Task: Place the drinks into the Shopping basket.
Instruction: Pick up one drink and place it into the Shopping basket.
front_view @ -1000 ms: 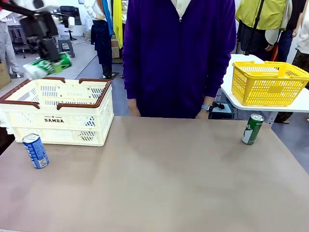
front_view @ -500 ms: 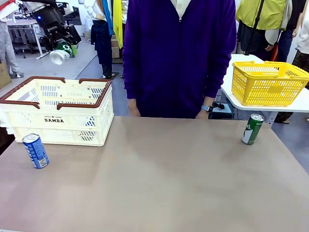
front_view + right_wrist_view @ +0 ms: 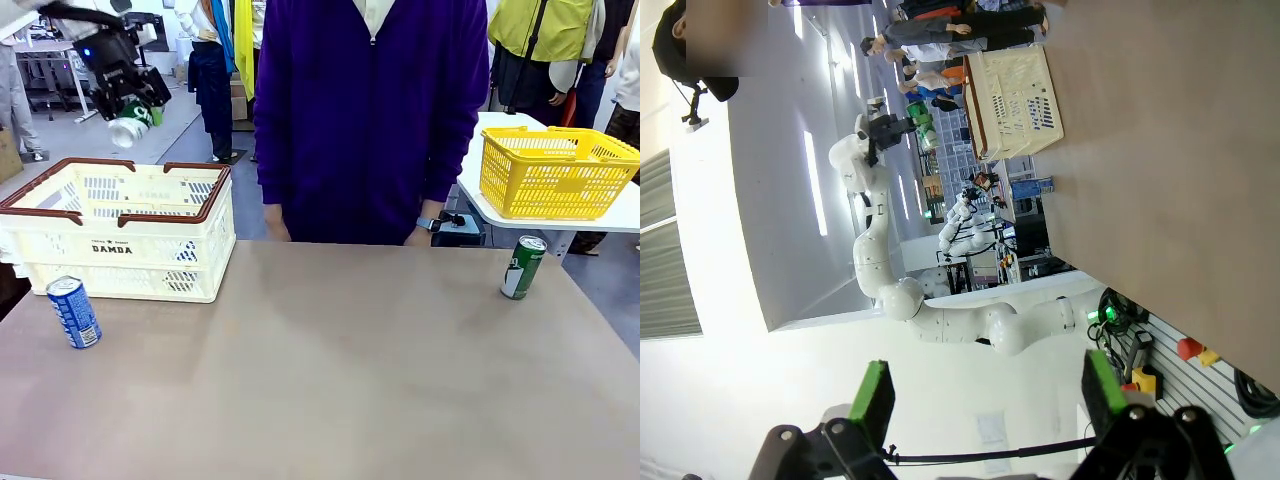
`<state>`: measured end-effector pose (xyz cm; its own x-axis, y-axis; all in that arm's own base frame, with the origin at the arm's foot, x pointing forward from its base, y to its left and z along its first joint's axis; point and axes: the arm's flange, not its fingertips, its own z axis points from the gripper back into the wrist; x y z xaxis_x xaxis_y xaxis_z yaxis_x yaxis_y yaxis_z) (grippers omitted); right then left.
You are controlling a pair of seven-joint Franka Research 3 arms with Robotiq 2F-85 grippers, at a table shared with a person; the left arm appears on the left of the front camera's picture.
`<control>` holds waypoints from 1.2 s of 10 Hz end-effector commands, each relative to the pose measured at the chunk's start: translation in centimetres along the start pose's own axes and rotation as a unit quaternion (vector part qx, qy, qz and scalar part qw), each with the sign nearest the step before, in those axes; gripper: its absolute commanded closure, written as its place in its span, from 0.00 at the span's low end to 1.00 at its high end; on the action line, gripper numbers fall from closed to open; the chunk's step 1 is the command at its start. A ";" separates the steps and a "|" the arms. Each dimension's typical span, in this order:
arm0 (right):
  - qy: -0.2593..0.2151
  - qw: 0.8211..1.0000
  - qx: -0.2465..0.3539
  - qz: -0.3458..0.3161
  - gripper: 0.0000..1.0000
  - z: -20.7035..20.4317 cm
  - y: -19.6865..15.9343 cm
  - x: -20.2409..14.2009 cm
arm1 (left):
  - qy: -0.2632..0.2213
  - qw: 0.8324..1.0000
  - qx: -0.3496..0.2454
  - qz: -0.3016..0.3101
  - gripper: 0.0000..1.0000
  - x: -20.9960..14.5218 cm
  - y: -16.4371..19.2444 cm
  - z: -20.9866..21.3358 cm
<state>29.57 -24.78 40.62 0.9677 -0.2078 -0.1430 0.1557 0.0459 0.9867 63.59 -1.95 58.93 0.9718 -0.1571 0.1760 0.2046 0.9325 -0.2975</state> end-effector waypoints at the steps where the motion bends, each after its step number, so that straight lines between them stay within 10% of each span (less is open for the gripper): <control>1: 0.000 1.000 -0.004 0.002 0.00 0.0 0.2 -0.1 | -0.013 1.000 0.010 -0.006 1.00 -4.7 1.1 -4.6; 4: 0.000 1.000 -0.004 0.002 0.00 0.0 0.2 -0.1 | -0.067 0.995 0.052 0.045 1.00 -6.3 3.6 -8.5; 12: 0.000 1.000 -0.004 0.002 0.00 0.0 0.2 -0.1 | -0.002 0.995 0.084 0.056 1.00 -3.7 5.9 -16.7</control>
<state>29.57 -24.78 40.62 0.9677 -0.2078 -0.1430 0.1557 0.0460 0.9867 62.80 -1.21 39.76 0.9846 -0.0683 0.1608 0.0972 0.9790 -0.1790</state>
